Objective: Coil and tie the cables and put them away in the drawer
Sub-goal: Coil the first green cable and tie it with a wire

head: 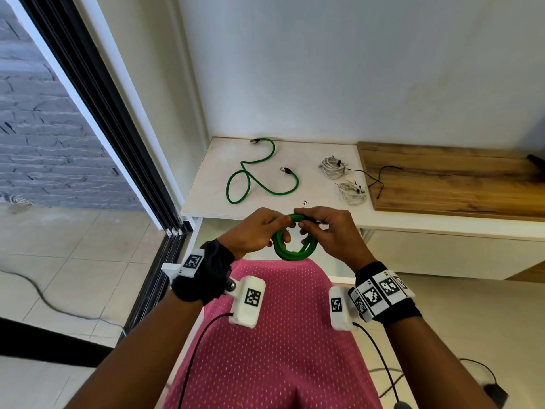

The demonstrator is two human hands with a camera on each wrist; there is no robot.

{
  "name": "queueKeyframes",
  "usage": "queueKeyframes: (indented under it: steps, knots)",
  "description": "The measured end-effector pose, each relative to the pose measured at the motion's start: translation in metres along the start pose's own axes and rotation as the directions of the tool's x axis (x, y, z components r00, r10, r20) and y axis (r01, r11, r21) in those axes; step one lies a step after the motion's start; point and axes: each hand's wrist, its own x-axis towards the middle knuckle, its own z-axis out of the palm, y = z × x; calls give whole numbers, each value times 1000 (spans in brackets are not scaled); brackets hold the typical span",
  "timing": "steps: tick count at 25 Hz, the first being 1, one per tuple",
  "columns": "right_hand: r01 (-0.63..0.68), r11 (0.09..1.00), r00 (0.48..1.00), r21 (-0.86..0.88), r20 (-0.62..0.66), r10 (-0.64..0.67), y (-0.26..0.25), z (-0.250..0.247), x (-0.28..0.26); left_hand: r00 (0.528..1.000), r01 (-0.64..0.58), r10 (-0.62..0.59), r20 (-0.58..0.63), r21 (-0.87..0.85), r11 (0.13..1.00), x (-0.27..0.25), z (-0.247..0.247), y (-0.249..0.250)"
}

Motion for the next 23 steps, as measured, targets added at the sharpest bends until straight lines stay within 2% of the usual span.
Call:
queueKeyframes:
  steps: [2, 4, 9, 10, 12, 13, 14, 15, 19, 23]
  knots:
    - [17, 999, 999, 38, 26, -18, 0, -1, 2, 1000, 13, -14, -10, -94, 996, 0, 1, 0]
    - [-27, 994, 998, 109, 51, 22, -1, -2, 2, 998, 55, -63, -27, -214, 975, 0, 3, -2]
    - [-260, 937, 964, 233, 123, 237, -6, -2, 2, 989, 77, -127, -76, -466, 882, -1, 12, 0]
    - [-317, 893, 948, 318, 107, 298, -8, -1, 2, 987, 67, -131, -89, -511, 857, -1, 13, 1]
    - [-402, 708, 901, 580, 114, 419, -12, -2, 1, 980, 48, -155, -124, -607, 793, 0, 15, 4]
    - [-423, 611, 881, 669, 147, 450, -13, -4, 0, 975, 37, -168, -144, -641, 766, 0, 16, 6]
    - [-433, 568, 875, 700, 176, 451, -13, -5, -1, 971, 26, -175, -165, -652, 757, 0, 17, 6]
    - [-437, 578, 878, 689, 187, 440, -12, -5, -1, 967, 19, -176, -183, -638, 770, 1, 18, 6]
    - [-388, 730, 911, 562, 114, 397, -7, -3, -3, 972, 36, -138, -189, -461, 887, -2, 18, 5]
    - [-371, 806, 924, 461, 94, 371, -8, -4, -3, 982, 52, -130, -140, -459, 887, -6, 17, 7]
